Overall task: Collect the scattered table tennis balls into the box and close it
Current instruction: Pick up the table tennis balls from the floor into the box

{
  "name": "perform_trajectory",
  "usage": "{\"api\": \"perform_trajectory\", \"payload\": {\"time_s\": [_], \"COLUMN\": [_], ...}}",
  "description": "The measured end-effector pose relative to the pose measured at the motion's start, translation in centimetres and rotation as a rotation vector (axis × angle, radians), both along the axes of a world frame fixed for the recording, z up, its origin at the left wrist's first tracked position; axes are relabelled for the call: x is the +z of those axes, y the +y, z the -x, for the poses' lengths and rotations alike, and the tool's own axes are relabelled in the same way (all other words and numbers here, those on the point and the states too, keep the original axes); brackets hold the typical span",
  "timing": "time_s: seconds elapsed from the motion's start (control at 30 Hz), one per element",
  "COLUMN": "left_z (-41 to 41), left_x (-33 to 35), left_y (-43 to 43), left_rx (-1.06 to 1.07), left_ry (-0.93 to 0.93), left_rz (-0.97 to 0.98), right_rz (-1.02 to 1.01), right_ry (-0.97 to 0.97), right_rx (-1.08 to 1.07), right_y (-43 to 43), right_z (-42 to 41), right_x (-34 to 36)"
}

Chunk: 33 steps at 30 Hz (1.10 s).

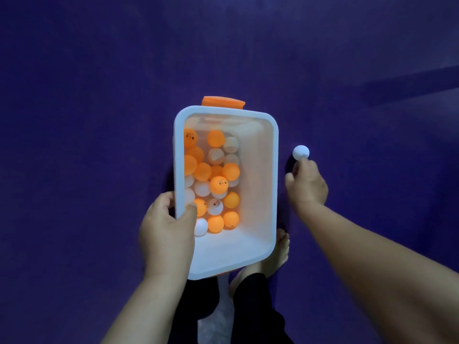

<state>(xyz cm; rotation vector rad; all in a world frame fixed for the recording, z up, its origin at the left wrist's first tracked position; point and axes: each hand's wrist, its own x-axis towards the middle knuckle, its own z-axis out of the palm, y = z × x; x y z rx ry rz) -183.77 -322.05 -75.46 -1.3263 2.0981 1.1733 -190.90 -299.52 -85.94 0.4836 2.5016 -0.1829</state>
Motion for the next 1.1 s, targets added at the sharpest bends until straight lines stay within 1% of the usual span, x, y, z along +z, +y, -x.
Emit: {"api": "perform_trajectory", "payload": {"time_s": [0.07,0.13,0.2,0.3,0.37,0.4,0.47,0.57,0.63,0.7,0.73,0.8,0.87,0.9,0.97,1.03,1.1], "left_z": [0.4,0.7,1.1,1.8,2.1,2.3,2.6,3.2,3.8,4.3,4.8,6.0,7.2,7.9,9.3,10.6,11.8], "left_x": [0.2,0.1,-0.1,-0.4,-0.4,-0.3,0.2,1.5,3.0,4.0,5.0,7.5,10.3,11.8,15.2,19.2,23.5], "left_y": [0.2,0.4,0.6,0.7,0.6,0.6,0.4,0.6,1.1,1.7,2.1,2.9,3.5,3.8,4.4,5.0,5.9], "left_rx": [-0.002,-0.01,-0.026,-0.048,-0.06,-0.07,-0.089,-0.111,-0.126,-0.147,-0.154,-0.176,-0.204,-0.221,-0.26,-0.286,-0.3], "left_ry": [0.004,0.003,0.004,0.022,0.028,0.025,0.021,0.024,0.019,0.014,0.015,0.022,0.028,0.033,0.05,0.072,0.089], "left_rz": [-0.009,-0.007,0.003,0.018,0.026,0.032,0.046,0.05,0.06,0.075,0.077,0.076,0.072,0.07,0.074,0.069,0.044], "right_rz": [-0.013,-0.004,0.001,-0.037,-0.047,-0.032,0.061,0.329,0.497,0.609,0.656,0.732,0.729,0.695,0.62,0.542,0.464], "right_ry": [0.075,0.107,0.063,-0.077,-0.097,-0.071,0.059,0.399,0.573,0.624,0.609,0.497,0.388,0.389,0.473,0.553,0.592], "right_rx": [-0.098,-0.127,-0.105,-0.028,-0.036,-0.071,-0.217,-0.474,-0.564,-0.593,-0.579,-0.507,-0.379,-0.315,-0.255,-0.279,-0.303], "right_y": [0.9,1.5,1.8,2.0,2.1,2.0,1.5,0.1,-1.0,-2.3,-2.8,-3.7,-3.8,-3.7,-2.6,-1.0,0.8], "right_z": [1.0,1.9,2.7,3.5,3.5,3.4,3.1,2.8,2.6,2.2,2.0,1.7,1.4,1.3,1.6,2.2,2.8], "right_x": [0.4,0.3,-0.2,-1.4,-1.6,-1.4,-0.1,3.8,7.6,10.7,12.5,15.9,19.1,20.7,24.1,28.0,32.1]}}
